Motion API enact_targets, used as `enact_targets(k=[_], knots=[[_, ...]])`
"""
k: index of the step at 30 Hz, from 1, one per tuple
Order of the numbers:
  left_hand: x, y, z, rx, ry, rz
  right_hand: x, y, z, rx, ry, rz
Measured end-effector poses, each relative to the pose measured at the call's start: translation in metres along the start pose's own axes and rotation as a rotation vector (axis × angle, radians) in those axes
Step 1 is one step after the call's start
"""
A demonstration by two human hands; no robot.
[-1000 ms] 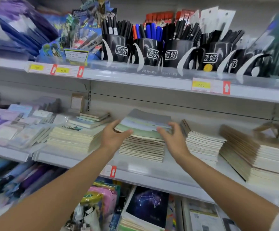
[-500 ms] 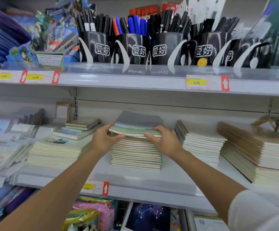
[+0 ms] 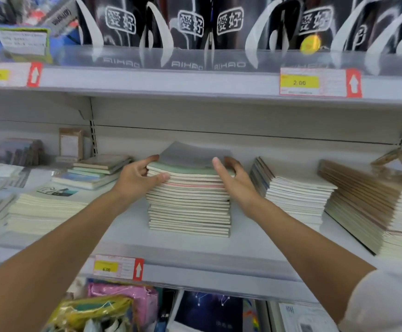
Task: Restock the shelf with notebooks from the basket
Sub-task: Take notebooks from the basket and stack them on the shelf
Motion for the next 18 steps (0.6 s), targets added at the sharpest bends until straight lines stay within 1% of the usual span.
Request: enact_targets(k=[3,5,8,10,12,15,17,18], knots=[[0.004,0.000,0.004,0.002,-0.070,-0.006,-0.001,0.001,-0.001,0.043,-0.025,0.015],[0.006,-0.001,0.005,-0.014,-0.099,-0.010,-0.003,-0.001,-0.001,0.025,-0.011,-0.007],[0.006,-0.006,0.007,-0.046,-0.140,-0.025,-0.006,-0.011,0.001,-0.159,0.043,-0.070],[0.006,-0.009,0.013,-0.029,-0.165,-0.035,-0.010,-0.016,0.006,-0.213,0.002,-0.075],[0.005,-0.012,0.018,-0.018,-0.184,-0.027,-0.013,-0.016,0.009,-0.195,-0.053,-0.032],[0.005,-0.011,0.020,0.029,-0.238,-0.010,-0.012,-0.010,0.001,-0.141,-0.052,0.046],[0.005,-0.008,0.018,0.043,-0.240,-0.017,-0.009,-0.010,-0.008,-0.107,-0.101,0.049],[0.004,-0.007,0.017,0.047,-0.238,-0.027,-0.007,-0.011,-0.014,-0.116,-0.119,0.027]])
Point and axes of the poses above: each hand's wrist, its own y-axis towards the middle knuckle, its own z-axis out of the palm, x = y × z, the point moved 5 cm from there along y, towards the middle knuckle, and after that the axes turned 4 degrees about y, right-handed, at the moved point
